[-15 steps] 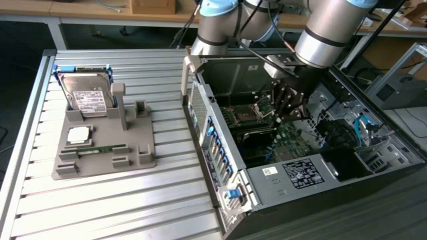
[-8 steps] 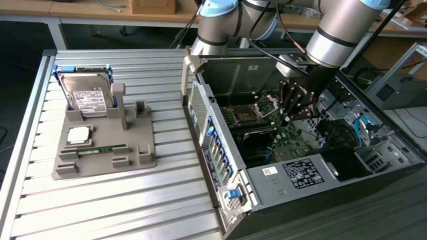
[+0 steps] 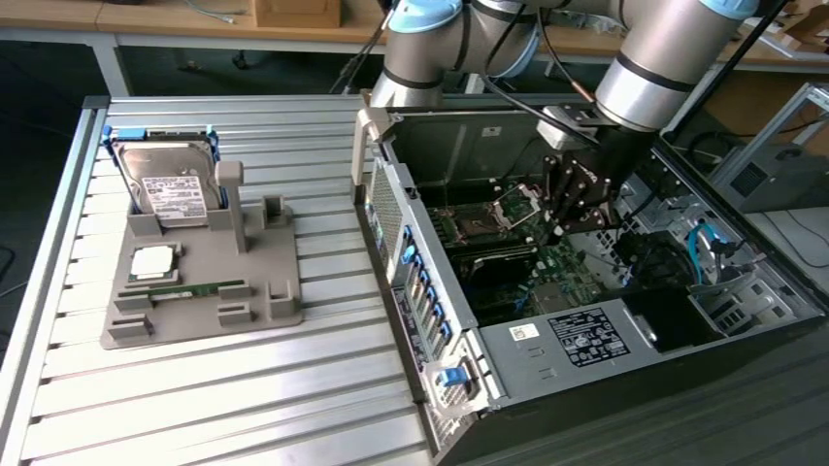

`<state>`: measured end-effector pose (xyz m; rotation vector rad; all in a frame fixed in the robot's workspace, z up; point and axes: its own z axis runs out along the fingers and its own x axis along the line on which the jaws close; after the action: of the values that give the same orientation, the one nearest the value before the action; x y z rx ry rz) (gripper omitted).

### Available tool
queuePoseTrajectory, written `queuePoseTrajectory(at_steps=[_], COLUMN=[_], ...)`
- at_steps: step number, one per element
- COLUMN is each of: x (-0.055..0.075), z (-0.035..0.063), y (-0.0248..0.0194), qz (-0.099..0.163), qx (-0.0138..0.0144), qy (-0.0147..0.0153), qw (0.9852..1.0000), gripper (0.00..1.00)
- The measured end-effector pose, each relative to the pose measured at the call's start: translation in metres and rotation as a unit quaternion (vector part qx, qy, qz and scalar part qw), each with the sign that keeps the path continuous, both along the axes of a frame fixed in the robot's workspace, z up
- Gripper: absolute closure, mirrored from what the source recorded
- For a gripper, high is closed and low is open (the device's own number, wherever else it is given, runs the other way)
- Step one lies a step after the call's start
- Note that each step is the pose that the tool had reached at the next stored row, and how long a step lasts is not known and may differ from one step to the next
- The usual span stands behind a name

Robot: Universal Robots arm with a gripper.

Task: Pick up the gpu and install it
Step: 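Press down on the gpu until it lock into place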

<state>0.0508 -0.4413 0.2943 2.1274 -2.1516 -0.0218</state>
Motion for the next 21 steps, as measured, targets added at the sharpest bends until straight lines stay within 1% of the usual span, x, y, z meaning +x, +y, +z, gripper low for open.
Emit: queuePoseTrajectory(at_steps=[1,2,5,8,11,14,21], x=[-0.004,-0.011,-0.037,-0.053,-0.064,-0.082,-0.102], z=[-0.0002,-0.0004,-0.0023,-0.004,-0.0055,-0.0084,-0.0117], y=[0.0001,0.0002,0.0013,0.0023,0.0034,0.005,0.0056], qz=[0.0,0.0,0.0,0.0,0.0,0.0,0.0], qx=[0.0,0.0,0.0,0.0,0.0,0.0,0.0], qy=[0.0,-0.0001,-0.0004,-0.0005,-0.0006,-0.0005,-0.0005], qw=[1.0,1.0,1.0,1.0,1.0,1.0,1.0], gripper=[0.89,0.89,0.89,0.89,0.89,0.89,0.89])
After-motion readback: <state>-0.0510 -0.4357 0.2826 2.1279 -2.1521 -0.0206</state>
